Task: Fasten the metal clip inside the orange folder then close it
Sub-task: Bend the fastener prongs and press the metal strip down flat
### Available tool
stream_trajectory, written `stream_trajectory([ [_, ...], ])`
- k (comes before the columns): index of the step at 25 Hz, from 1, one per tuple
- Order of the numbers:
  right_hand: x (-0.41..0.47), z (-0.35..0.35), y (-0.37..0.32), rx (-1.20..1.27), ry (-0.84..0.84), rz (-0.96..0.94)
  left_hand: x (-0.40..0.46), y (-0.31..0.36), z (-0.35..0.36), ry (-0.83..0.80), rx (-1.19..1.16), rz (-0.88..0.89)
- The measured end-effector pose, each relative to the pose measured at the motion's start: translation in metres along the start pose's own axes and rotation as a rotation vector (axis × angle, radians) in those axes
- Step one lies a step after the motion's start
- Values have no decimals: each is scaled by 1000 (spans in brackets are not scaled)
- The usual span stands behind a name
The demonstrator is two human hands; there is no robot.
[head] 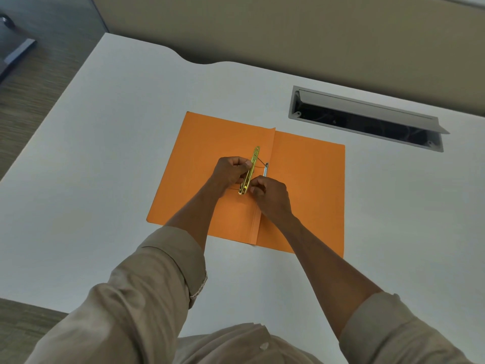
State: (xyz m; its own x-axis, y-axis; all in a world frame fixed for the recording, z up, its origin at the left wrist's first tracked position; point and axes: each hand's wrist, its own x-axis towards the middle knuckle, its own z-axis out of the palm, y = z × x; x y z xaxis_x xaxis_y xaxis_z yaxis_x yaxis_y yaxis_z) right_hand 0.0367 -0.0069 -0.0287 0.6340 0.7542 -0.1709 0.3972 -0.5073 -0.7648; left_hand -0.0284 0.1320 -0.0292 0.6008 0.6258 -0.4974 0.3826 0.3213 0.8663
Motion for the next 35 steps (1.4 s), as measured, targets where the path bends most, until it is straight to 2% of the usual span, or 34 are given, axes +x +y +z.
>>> stream_trajectory([
  [23,-4,-6,3,188,31,56,-3,1,-2,-40,34,8],
  [26,-6,-12,5,268,25,119,-3,5,2,-55,99,12],
  [29,-8,-15,8,348,93,204,-1,6,9,-35,223,14],
  [32,-8,-19,12,300,174,257,1,5,15,-15,334,45],
  [35,-5,-21,15,266,138,302,2,5,20,0,424,70],
])
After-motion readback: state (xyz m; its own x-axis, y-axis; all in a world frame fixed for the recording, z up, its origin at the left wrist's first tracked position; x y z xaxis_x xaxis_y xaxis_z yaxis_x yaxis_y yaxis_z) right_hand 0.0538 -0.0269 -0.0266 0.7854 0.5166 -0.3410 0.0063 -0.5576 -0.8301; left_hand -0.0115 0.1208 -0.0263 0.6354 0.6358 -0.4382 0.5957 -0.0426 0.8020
